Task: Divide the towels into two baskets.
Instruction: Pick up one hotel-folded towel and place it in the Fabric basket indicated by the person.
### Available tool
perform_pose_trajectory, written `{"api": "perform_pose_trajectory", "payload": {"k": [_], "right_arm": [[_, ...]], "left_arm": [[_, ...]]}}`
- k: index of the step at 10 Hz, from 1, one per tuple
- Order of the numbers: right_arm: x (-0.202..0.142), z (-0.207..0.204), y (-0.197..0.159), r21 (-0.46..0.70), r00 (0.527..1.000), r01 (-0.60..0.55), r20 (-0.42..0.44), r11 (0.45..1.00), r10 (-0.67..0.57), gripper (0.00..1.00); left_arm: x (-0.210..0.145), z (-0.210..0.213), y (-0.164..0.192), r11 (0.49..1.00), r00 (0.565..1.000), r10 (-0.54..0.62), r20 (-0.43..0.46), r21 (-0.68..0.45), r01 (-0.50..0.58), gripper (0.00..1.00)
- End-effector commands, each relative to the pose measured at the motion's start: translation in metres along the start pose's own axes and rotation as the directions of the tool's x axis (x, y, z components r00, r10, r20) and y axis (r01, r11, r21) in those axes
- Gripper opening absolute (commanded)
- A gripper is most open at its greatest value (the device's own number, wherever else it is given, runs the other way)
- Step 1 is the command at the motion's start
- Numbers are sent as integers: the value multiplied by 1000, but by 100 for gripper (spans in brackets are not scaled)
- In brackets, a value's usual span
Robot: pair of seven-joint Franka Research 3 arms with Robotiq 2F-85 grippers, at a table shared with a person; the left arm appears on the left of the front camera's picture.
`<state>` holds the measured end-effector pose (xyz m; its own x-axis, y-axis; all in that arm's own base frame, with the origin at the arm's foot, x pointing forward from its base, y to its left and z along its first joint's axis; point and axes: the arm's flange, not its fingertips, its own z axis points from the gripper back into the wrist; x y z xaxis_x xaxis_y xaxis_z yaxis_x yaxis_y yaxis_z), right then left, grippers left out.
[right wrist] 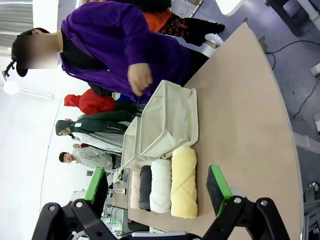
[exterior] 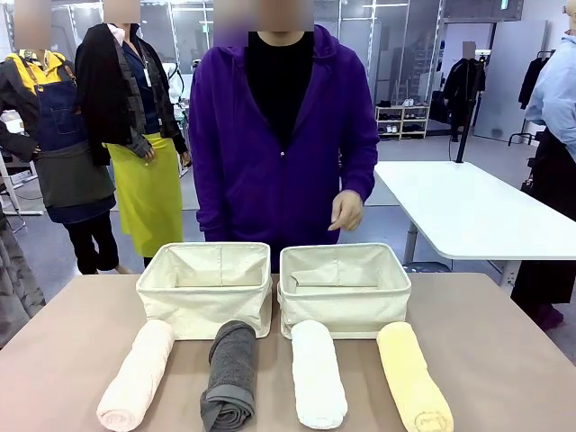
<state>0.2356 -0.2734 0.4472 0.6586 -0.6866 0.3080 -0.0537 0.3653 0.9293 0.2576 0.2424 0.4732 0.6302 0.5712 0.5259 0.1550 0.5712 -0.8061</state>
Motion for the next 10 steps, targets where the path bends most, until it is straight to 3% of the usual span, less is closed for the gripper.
{"api": "perform_pose_trajectory", "payload": {"k": [1, 8, 10], "right_arm": [[0, 2, 2, 10, 1000, -11, 6, 1000, 11, 100], [0, 2, 2, 10, 1000, -11, 6, 1000, 11, 100], [2, -5, 10, -56, 999, 29, 33, 998, -27, 100]], "left_arm": [[1, 1, 0, 1000, 1000, -3, 7, -20, 3, 100], [1, 1, 0, 1000, 1000, -3, 7, -20, 3, 100], [1, 1, 0, 1000, 1000, -3, 7, -20, 3, 100]]}}
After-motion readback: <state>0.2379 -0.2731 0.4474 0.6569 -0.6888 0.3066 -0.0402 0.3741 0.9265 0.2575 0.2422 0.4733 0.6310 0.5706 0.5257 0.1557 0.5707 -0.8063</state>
